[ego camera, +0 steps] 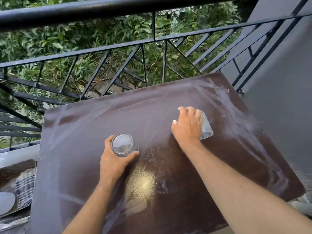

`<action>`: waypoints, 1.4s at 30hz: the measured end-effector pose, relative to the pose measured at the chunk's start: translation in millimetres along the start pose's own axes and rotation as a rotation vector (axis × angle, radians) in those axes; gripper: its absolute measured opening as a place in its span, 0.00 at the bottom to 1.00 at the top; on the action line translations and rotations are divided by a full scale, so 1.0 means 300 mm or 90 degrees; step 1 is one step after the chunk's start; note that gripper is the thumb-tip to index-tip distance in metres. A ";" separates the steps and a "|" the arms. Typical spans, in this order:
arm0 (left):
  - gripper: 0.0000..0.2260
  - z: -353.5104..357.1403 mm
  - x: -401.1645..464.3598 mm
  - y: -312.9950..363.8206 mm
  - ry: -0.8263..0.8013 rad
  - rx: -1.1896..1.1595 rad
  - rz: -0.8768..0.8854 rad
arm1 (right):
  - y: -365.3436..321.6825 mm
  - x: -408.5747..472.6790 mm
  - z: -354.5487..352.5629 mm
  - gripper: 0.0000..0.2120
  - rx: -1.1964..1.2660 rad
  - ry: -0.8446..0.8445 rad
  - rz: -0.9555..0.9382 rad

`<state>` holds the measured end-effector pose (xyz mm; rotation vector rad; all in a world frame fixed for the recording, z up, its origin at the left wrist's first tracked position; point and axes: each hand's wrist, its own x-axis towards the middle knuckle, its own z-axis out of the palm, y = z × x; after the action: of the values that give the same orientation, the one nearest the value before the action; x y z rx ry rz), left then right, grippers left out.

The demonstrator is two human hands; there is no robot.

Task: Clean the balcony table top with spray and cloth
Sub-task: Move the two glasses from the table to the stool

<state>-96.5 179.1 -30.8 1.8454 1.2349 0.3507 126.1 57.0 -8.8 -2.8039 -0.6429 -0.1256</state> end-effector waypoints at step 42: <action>0.40 0.026 -0.014 -0.003 -0.002 -0.074 -0.038 | 0.014 -0.175 0.107 0.48 0.536 -0.034 0.187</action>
<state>-94.1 171.6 -35.3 1.7059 1.2383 0.3783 81.6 40.2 -48.1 -2.0463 -0.2003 0.2280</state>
